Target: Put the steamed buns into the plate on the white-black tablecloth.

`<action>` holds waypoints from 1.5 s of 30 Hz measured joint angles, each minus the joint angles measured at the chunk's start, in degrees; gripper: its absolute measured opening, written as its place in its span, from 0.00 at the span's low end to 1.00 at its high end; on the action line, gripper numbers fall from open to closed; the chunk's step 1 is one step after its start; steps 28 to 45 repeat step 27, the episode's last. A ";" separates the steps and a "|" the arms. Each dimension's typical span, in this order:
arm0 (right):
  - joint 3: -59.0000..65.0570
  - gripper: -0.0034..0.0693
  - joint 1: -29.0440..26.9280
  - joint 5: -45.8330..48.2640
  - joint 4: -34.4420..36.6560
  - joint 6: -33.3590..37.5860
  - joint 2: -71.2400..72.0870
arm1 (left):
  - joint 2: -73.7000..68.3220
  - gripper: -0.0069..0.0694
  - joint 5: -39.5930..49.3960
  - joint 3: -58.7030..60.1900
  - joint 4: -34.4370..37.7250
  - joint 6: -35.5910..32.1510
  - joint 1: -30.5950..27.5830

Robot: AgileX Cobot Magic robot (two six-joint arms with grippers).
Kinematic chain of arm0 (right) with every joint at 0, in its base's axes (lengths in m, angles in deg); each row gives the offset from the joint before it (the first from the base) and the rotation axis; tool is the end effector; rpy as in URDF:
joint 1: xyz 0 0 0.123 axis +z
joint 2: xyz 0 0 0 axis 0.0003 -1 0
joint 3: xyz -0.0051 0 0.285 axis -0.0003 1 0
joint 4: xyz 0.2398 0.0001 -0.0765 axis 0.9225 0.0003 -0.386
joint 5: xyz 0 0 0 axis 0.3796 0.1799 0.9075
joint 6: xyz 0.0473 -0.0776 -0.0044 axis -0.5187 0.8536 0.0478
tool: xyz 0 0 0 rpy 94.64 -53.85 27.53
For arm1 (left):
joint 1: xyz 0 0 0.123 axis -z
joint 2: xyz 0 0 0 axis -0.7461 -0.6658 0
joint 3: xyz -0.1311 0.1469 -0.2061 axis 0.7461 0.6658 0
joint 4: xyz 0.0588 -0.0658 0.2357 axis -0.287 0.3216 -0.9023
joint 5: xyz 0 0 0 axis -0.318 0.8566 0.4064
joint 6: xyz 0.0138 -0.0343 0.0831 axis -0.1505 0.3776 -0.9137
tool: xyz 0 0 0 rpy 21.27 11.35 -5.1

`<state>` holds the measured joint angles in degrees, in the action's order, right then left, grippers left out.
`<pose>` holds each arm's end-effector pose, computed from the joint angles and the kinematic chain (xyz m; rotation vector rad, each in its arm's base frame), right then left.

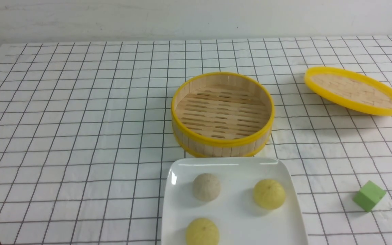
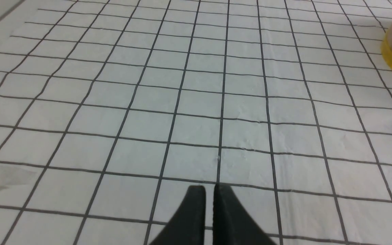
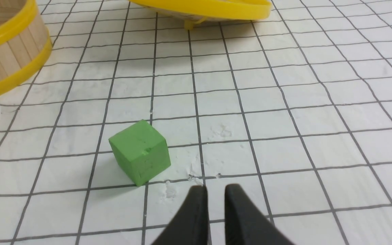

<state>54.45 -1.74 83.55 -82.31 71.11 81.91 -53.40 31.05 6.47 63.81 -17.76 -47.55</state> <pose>0.0513 -0.0032 0.1717 0.1248 1.8905 0.0226 0.0518 0.0035 0.1722 -0.0807 1.8798 -0.0108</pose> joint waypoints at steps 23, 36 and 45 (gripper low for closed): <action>0.00 0.22 -0.08 0.00 0.00 0.04 0.00 | 0.00 0.18 0.00 0.00 -0.07 0.00 0.00; 0.00 0.23 -0.08 0.00 0.00 0.04 0.00 | 0.00 0.18 0.00 0.00 -0.07 0.00 0.00; 0.00 0.23 -0.08 0.00 0.00 0.04 0.00 | 0.00 0.18 0.00 0.00 -0.07 0.00 0.00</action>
